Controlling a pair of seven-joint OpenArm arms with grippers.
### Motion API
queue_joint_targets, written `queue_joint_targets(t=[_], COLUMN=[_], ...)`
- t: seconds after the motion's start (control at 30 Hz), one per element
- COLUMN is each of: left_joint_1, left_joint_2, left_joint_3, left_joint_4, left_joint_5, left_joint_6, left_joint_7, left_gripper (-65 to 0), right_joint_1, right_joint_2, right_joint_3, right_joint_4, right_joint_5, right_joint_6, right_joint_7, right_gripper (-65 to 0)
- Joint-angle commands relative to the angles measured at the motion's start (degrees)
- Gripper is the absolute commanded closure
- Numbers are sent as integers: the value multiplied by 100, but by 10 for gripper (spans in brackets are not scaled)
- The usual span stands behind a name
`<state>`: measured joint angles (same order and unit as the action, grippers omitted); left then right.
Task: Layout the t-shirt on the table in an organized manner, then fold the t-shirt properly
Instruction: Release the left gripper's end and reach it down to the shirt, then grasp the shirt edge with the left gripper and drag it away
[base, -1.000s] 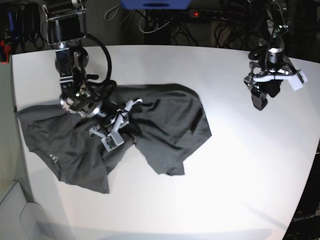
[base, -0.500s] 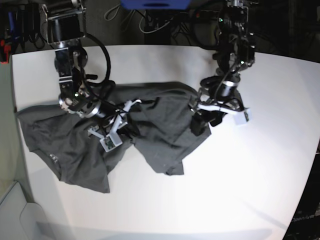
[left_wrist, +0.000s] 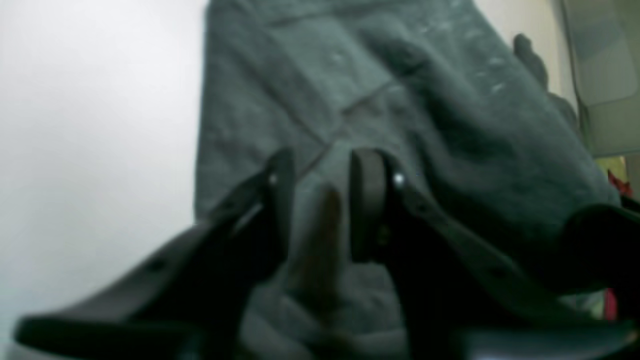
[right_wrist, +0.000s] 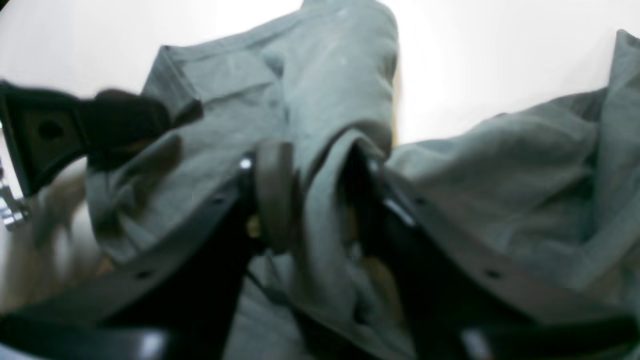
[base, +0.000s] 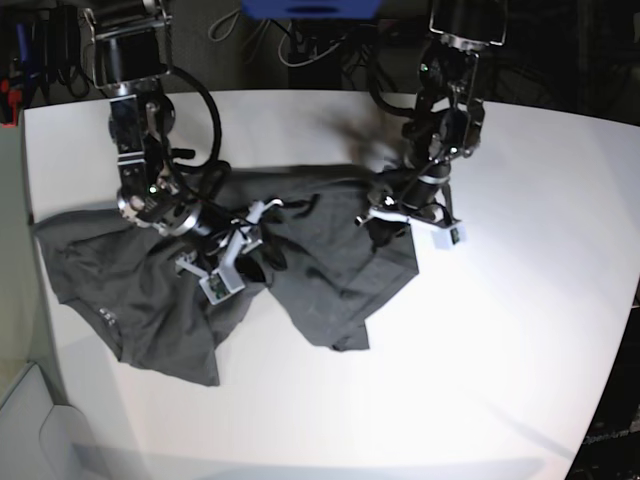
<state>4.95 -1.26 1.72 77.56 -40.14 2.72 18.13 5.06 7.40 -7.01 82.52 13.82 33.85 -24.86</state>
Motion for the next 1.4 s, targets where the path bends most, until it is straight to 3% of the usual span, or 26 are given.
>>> queue_joint_targets(t=[0.0,0.1,0.27,0.5,0.63,0.8,1.1,1.17,1.3,1.37], left_joint_1=[-42,177,731,1320,1734,2147,2507,2507,2534,2621], left_joint_2=[-19,-213,-248,-257,-248,-248,-248,-248,-222,-239], left_joint_3=[-9,-150,-598,-1020,-1134,-1143,-1143,-1161,-1416,-1459], left_joint_4=[90,143,495,811,1295,1690,1655,1637,1655,1699], left_joint_5=[-34,-96,-34,-34,-52,-78,-43,-34,-69,-87], left_joint_6=[-83,-83,-83,-83,-83,-83,-101,-101,-127,-127], left_joint_7=[-77,-77,-68,-68,-68,-68,-121,-121,-77,-77], left_gripper=[-75,0,-5,-5,-5,-5,-5,-5,-5,-5], right_joint_1=[131,316,764,1802,2259,2567,3112,3314,3542,3630], right_joint_2=[21,21,21,21,3,21,328,372,539,557], right_joint_3=[151,441,758,696,582,547,547,547,547,564], right_joint_4=[130,122,-151,-2059,-3175,-4256,-5769,-6050,-6322,-6314], right_joint_5=[90,116,81,81,81,81,72,72,72,81], right_joint_6=[31,31,31,31,31,22,13,-110,-725,-822], right_joint_7=[161,152,152,187,275,855,1937,2157,2315,2315], right_gripper=[-247,-269,-272,-266,-181,-37,-34,-34,-34,-34])
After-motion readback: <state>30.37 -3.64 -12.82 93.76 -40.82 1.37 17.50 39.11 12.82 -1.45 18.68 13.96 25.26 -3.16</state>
